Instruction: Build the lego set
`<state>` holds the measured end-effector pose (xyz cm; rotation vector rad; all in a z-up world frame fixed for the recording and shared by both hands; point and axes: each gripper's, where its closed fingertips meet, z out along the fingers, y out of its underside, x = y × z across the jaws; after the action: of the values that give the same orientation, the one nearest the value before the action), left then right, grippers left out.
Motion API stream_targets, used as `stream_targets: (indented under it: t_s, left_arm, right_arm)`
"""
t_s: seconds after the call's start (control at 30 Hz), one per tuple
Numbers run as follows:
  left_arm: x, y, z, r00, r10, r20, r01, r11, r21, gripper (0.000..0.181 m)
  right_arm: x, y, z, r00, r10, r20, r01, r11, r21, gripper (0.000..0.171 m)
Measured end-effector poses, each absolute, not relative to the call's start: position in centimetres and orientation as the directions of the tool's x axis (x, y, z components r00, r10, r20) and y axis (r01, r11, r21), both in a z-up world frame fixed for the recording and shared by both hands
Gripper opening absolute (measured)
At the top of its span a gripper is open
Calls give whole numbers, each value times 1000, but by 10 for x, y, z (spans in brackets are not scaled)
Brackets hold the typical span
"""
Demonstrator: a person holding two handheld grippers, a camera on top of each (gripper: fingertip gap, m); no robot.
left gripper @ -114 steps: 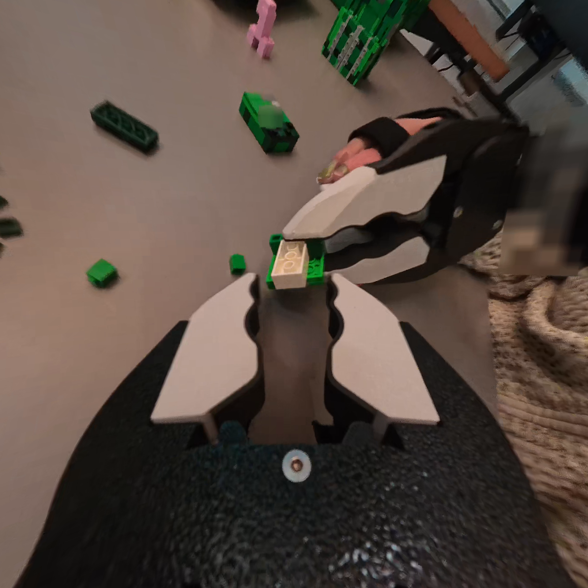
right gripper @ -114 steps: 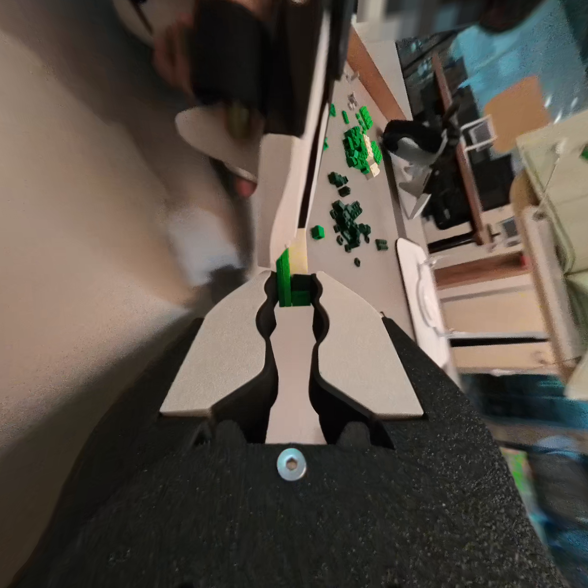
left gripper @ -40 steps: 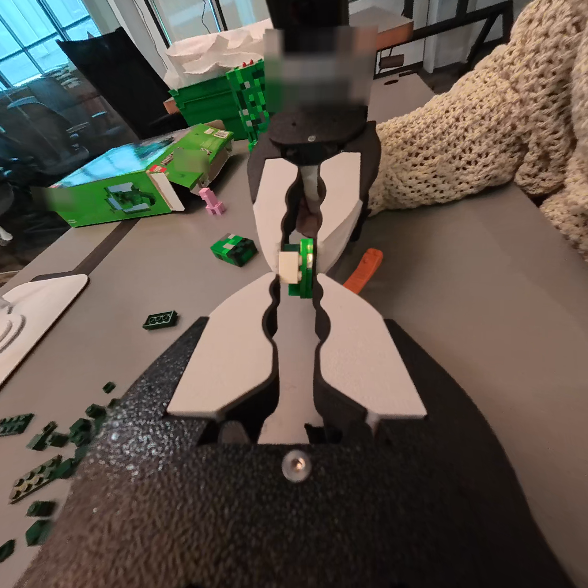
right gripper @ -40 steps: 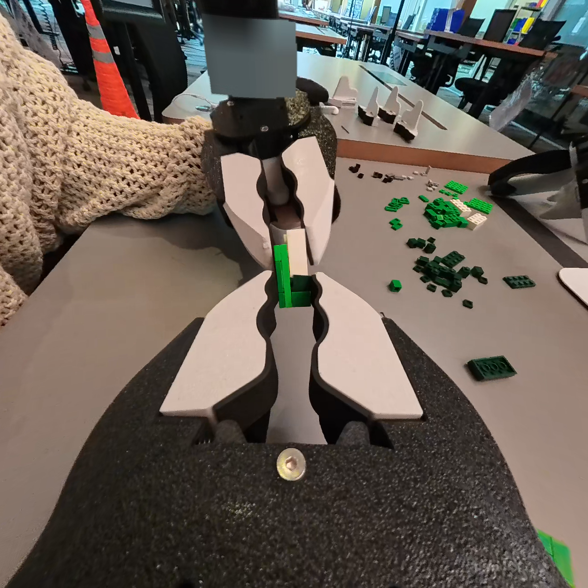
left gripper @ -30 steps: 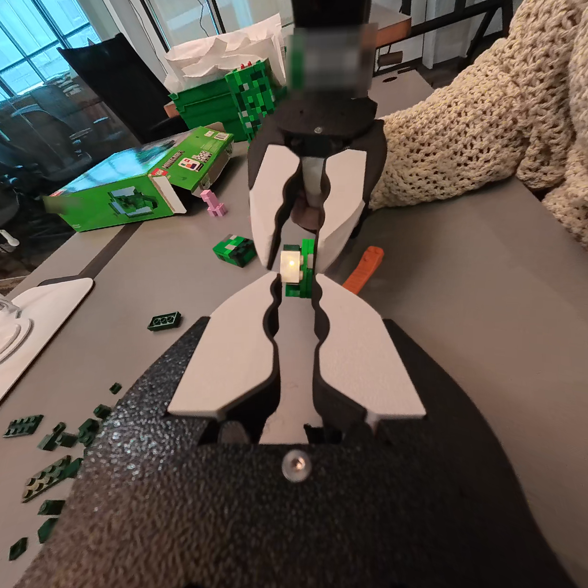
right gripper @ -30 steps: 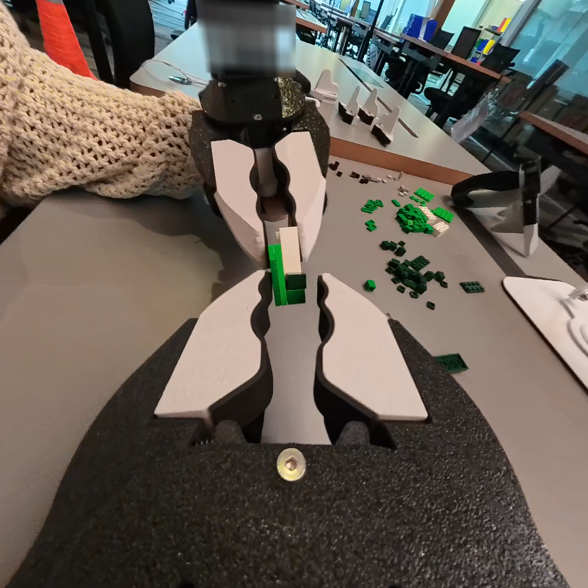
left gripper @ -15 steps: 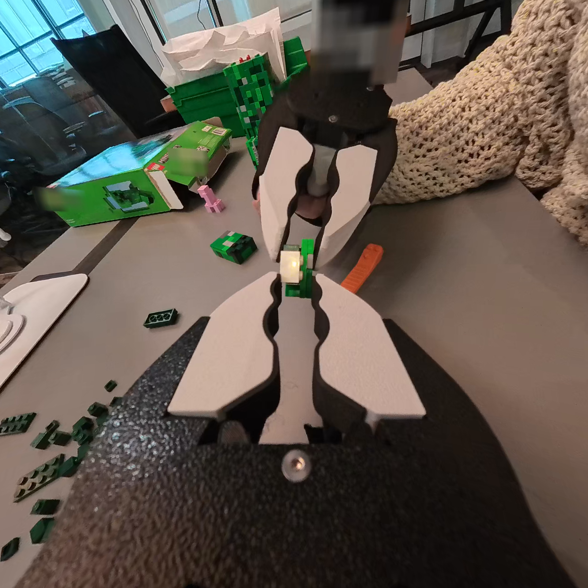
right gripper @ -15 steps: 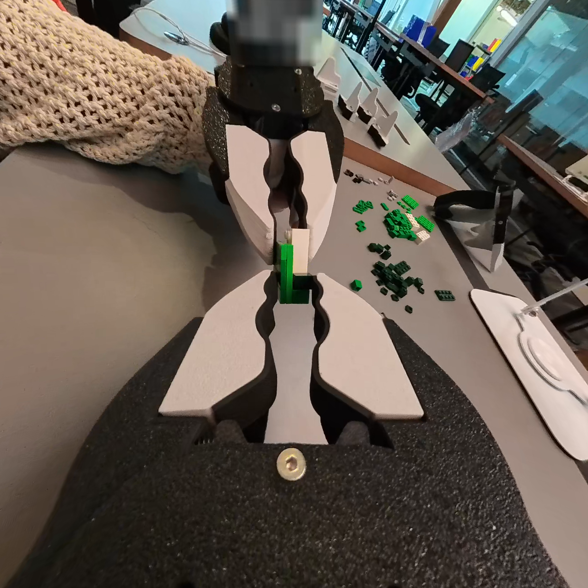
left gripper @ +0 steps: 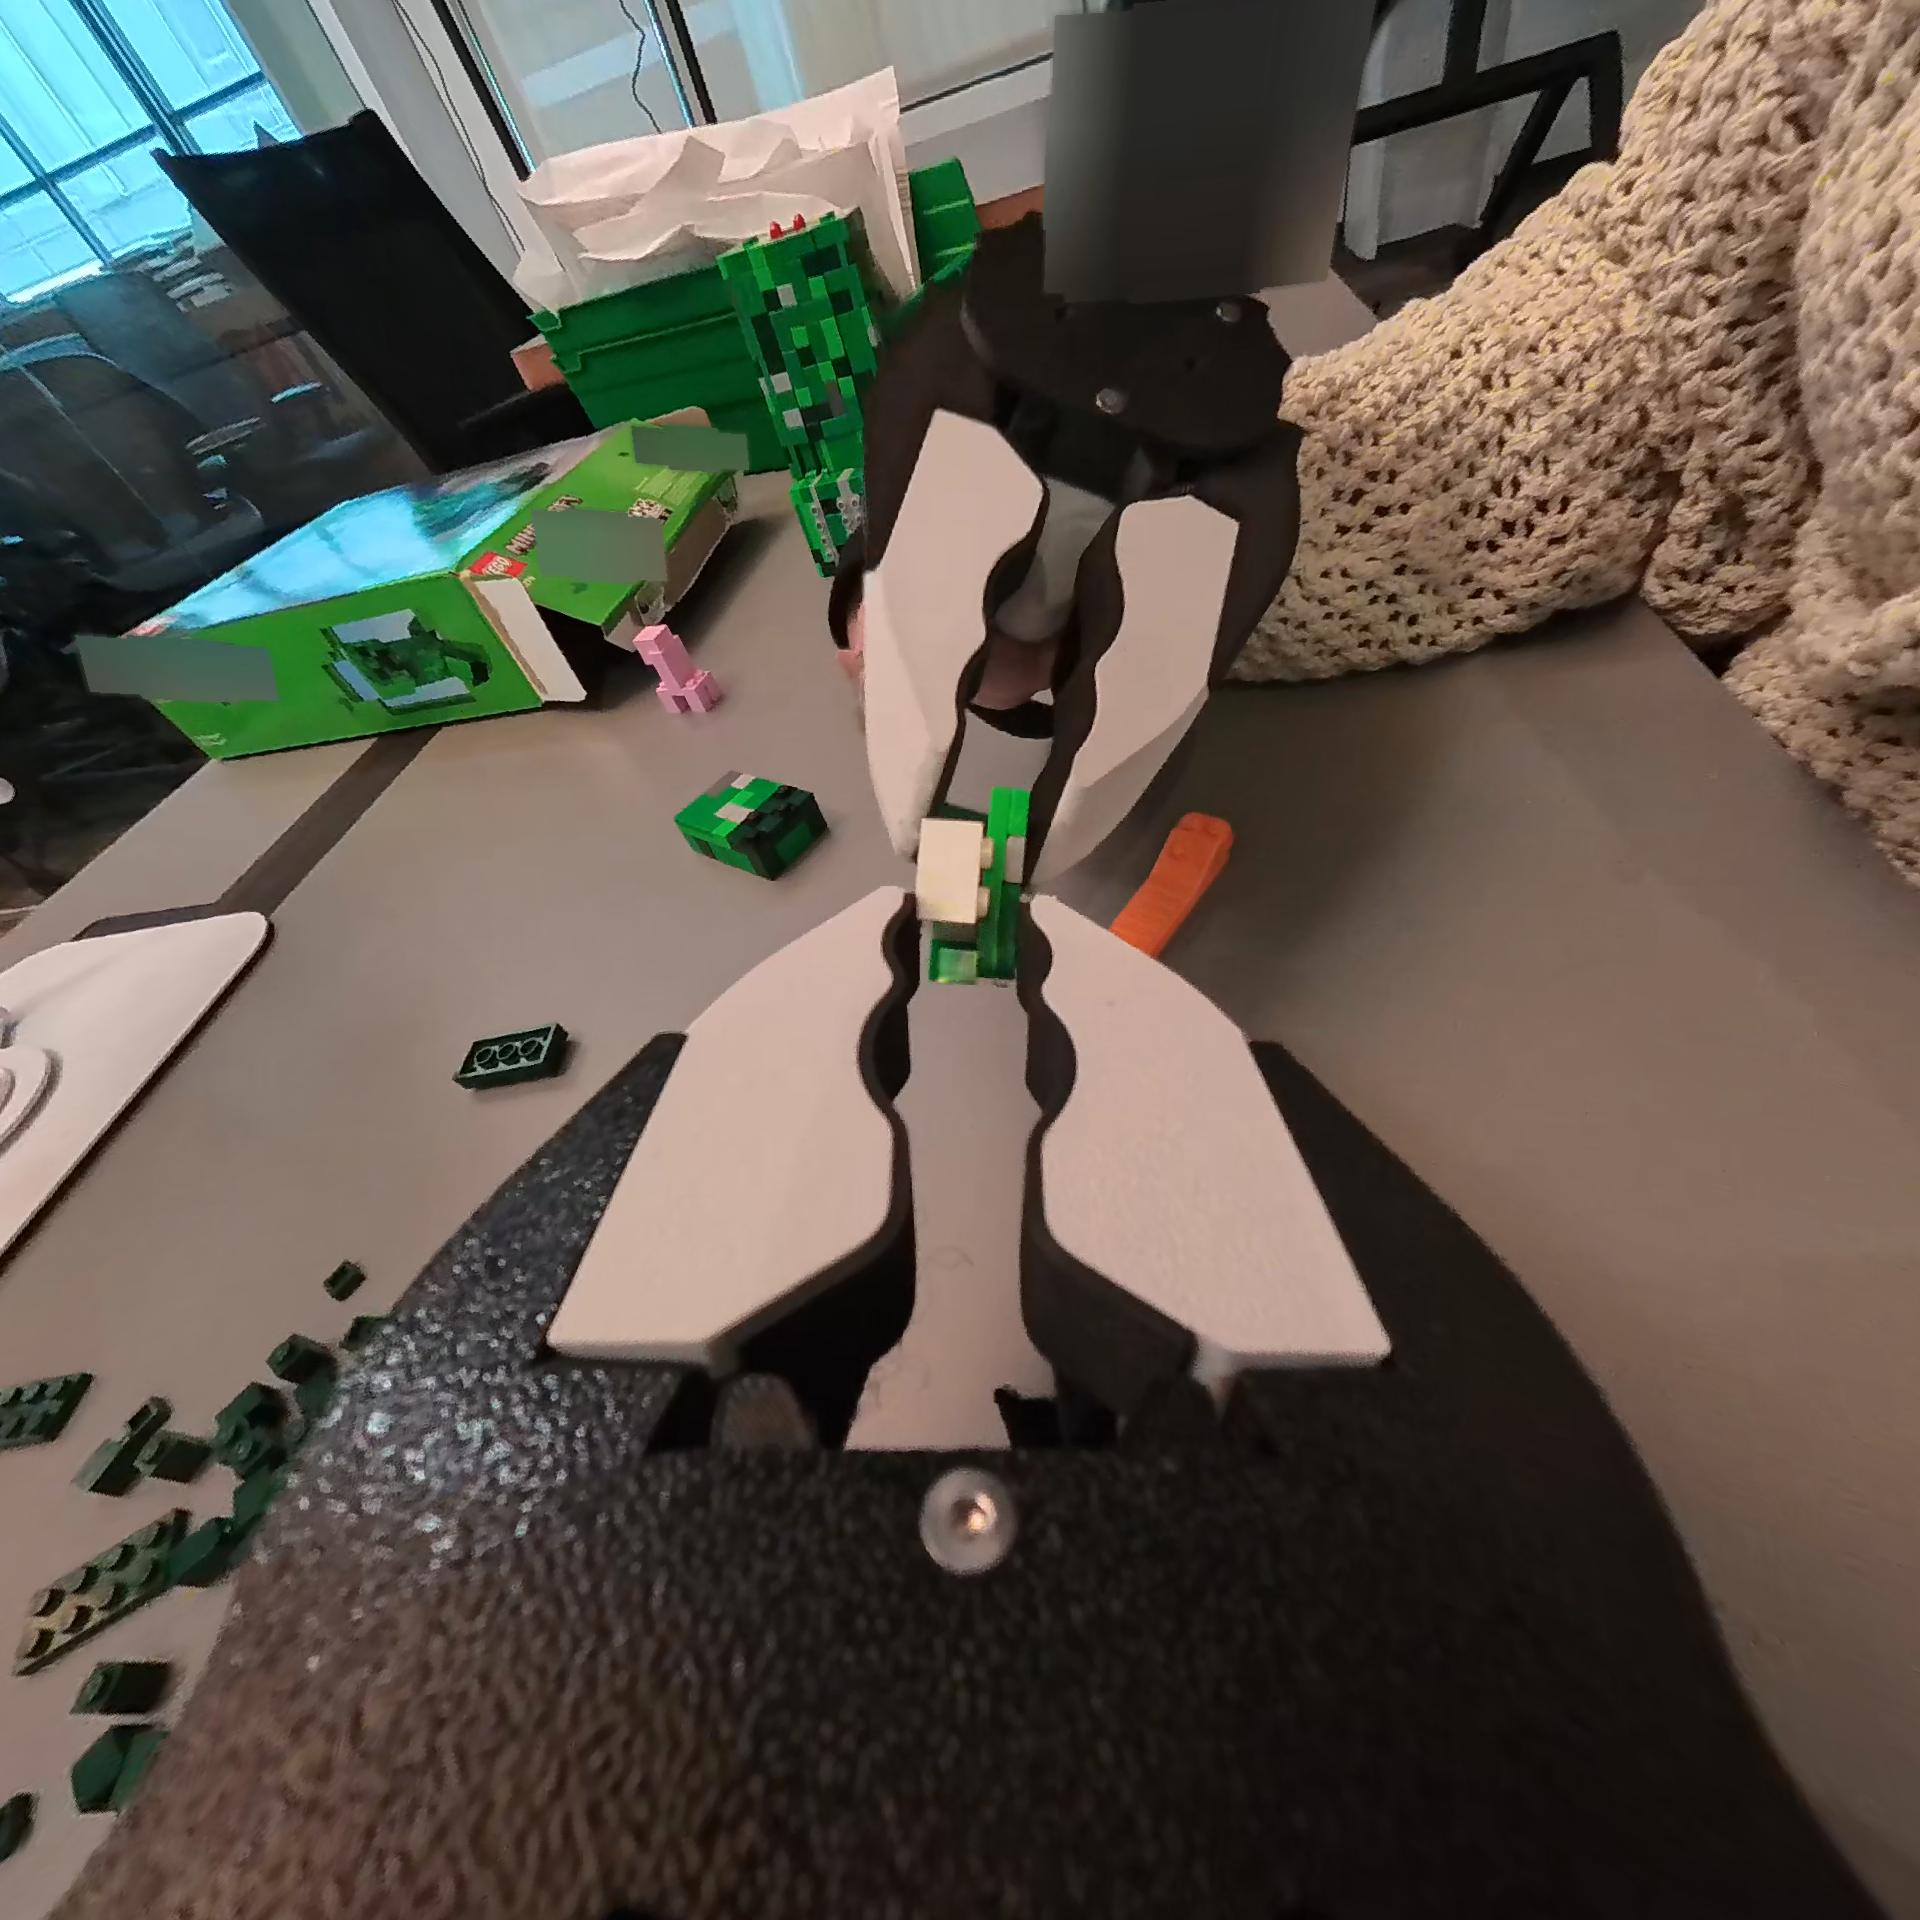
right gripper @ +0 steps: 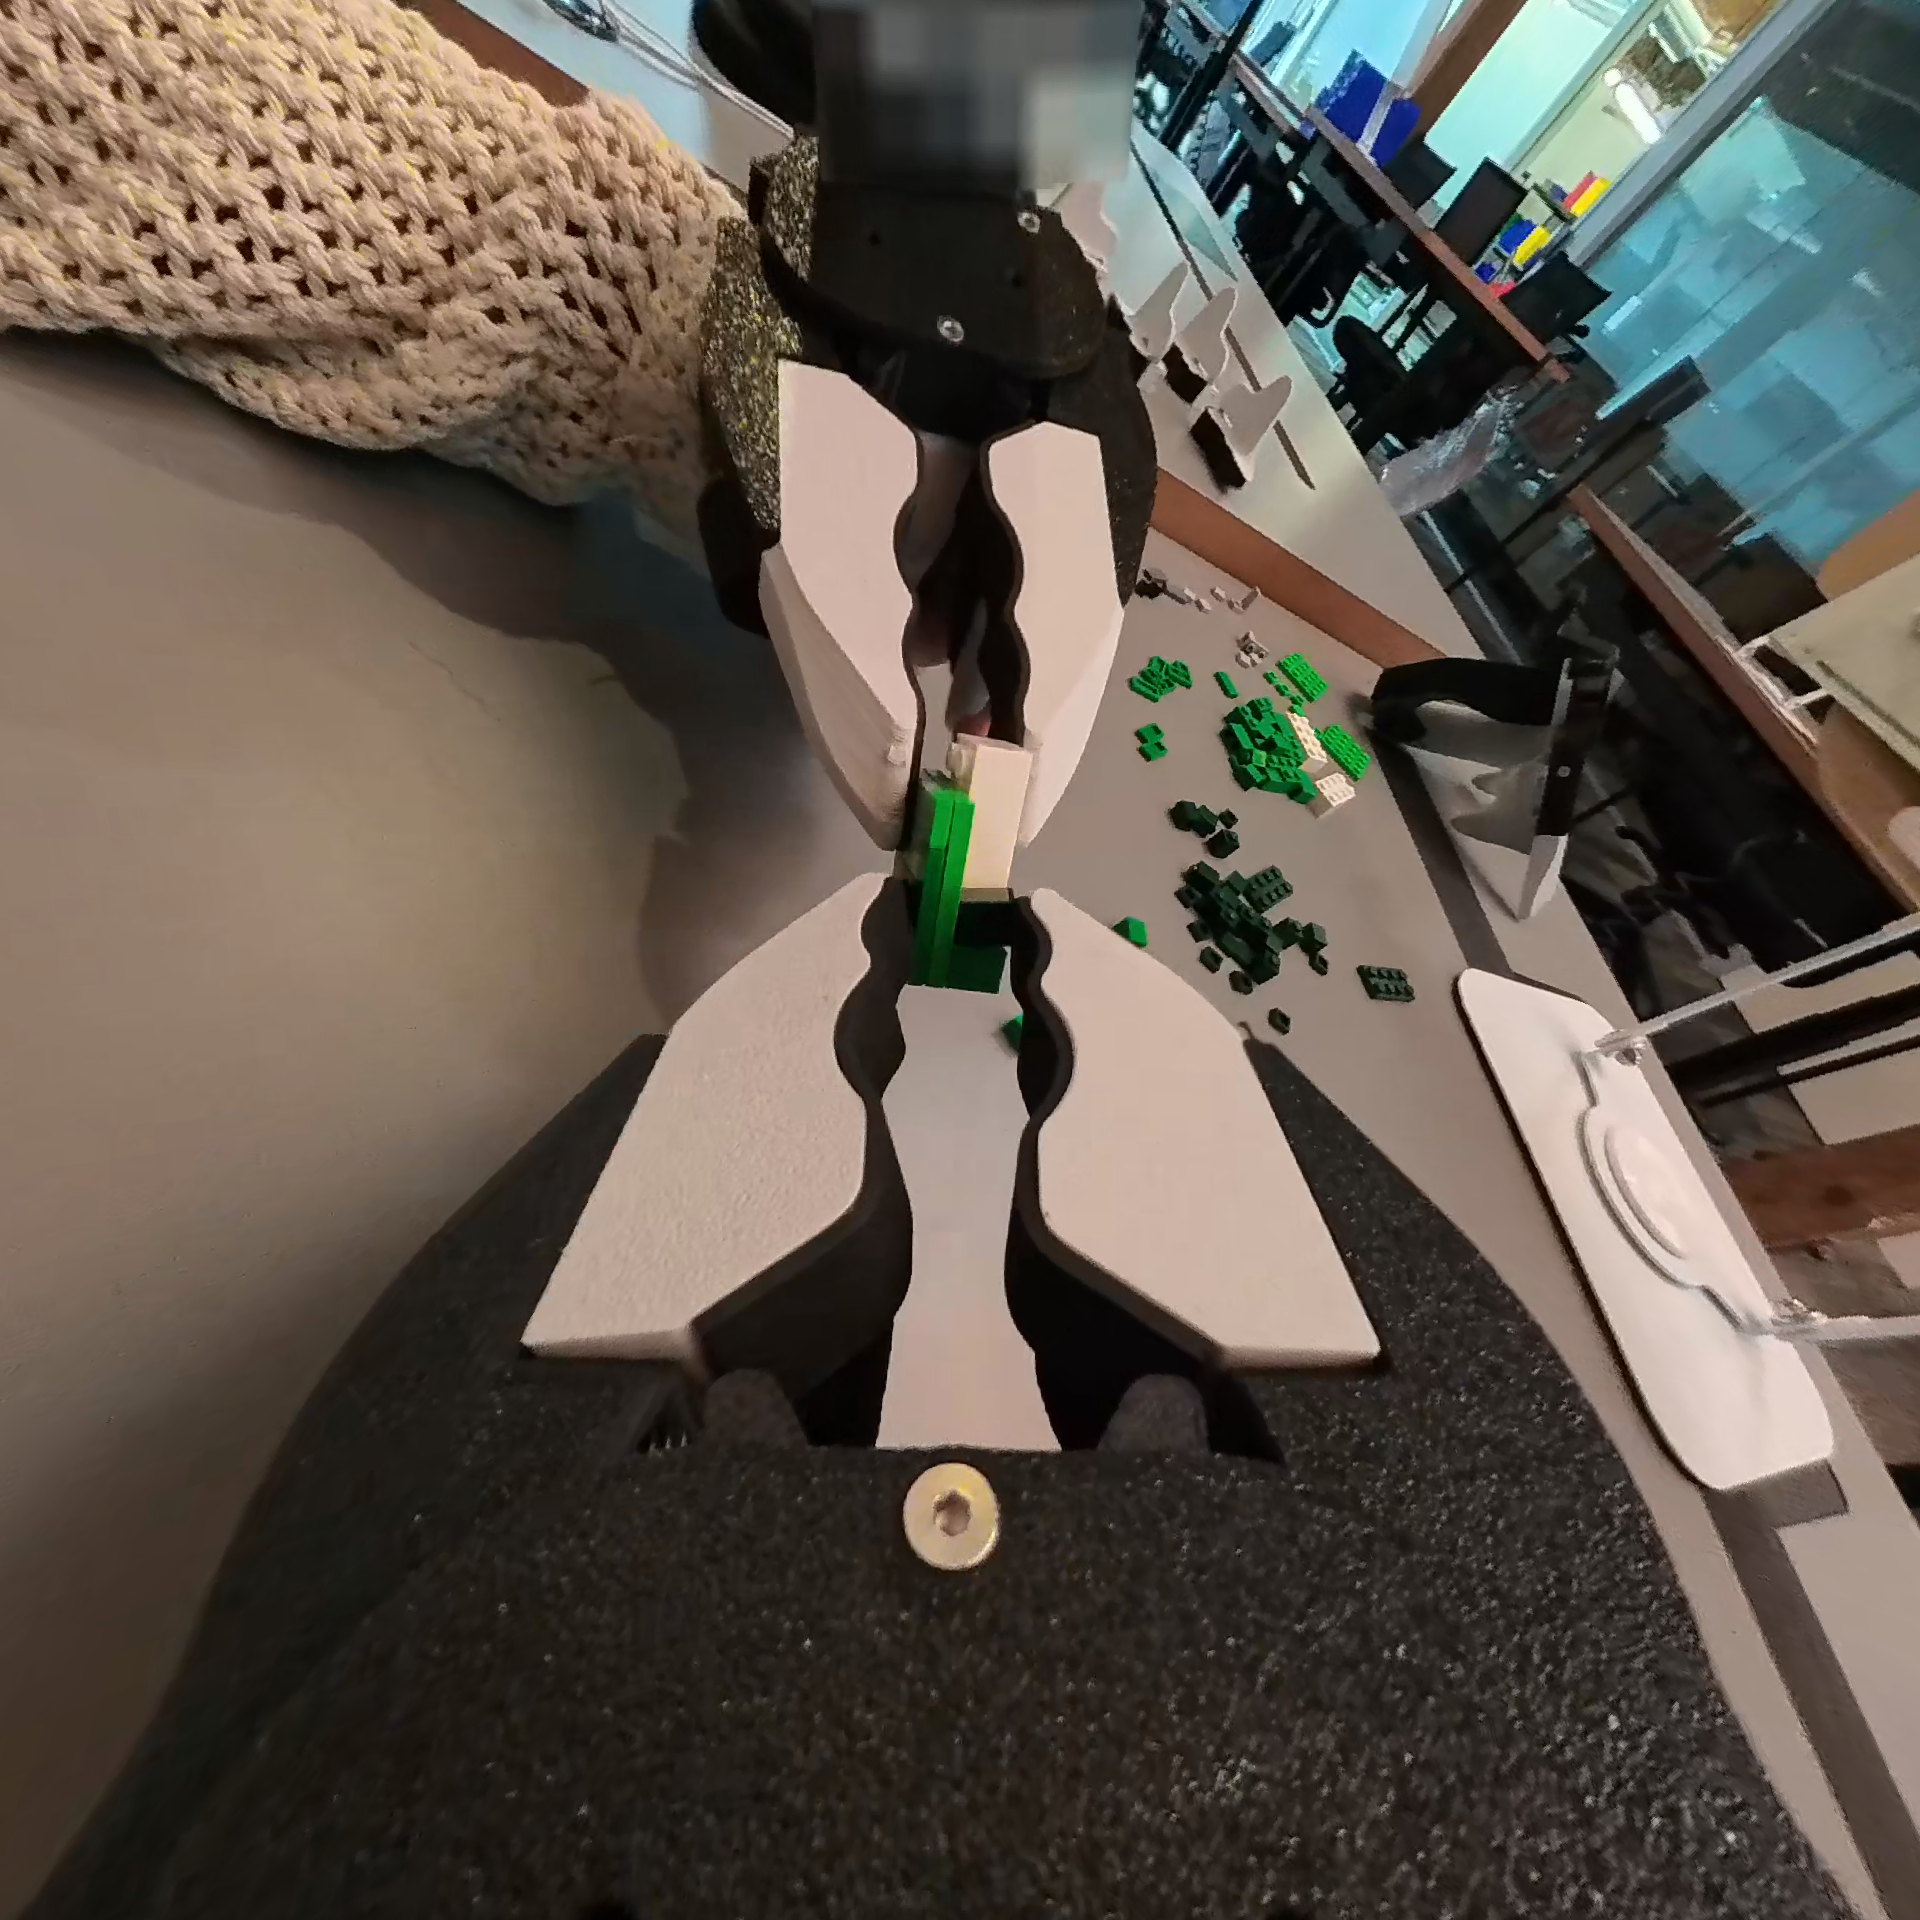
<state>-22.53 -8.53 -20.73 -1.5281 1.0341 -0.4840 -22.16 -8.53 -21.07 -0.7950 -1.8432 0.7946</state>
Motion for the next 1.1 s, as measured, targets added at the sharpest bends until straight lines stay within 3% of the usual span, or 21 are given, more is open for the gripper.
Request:
stream_targets:
  t_s: [0.13, 0.27, 0.47, 0.57, 0.93, 1.03, 1.1]
  left_arm:
    - [-224, -85, -209, 519, -817, -250, -350, 64, -935, 18]
    - [-230, -74, -212, 595, -782, -188, -321, -17, -947, 19]
    - [-241, -61, -215, 683, -727, 67, -163, -241, -957, 50]
    - [-240, -59, -213, 682, -714, 157, -94, -299, -950, 54]
    - [-236, -50, -221, 724, -666, 182, -73, -336, -939, 41]
    - [-238, -47, -223, 742, -652, 156, -90, -327, -941, 43]
    - [-238, -46, -222, 748, -645, 155, -81, -321, -944, 56]
  right_arm:
    - [-220, -86, -214, -368, 806, 463, 205, 556, -805, 18]
    - [-223, -75, -211, -299, 771, 562, 216, 628, -747, 19]
    - [-227, -59, -212, -196, 648, 736, 264, 757, -597, 19]
    - [-228, -56, -211, -175, 617, 768, 275, 779, -563, 19]
    - [-233, -49, -211, -144, 360, 922, 353, 889, -292, 18]
    - [-234, -47, -211, -146, 282, 948, 372, 904, -212, 18]
    - [-235, -45, -210, -132, 229, 964, 381, 910, -163, 18]
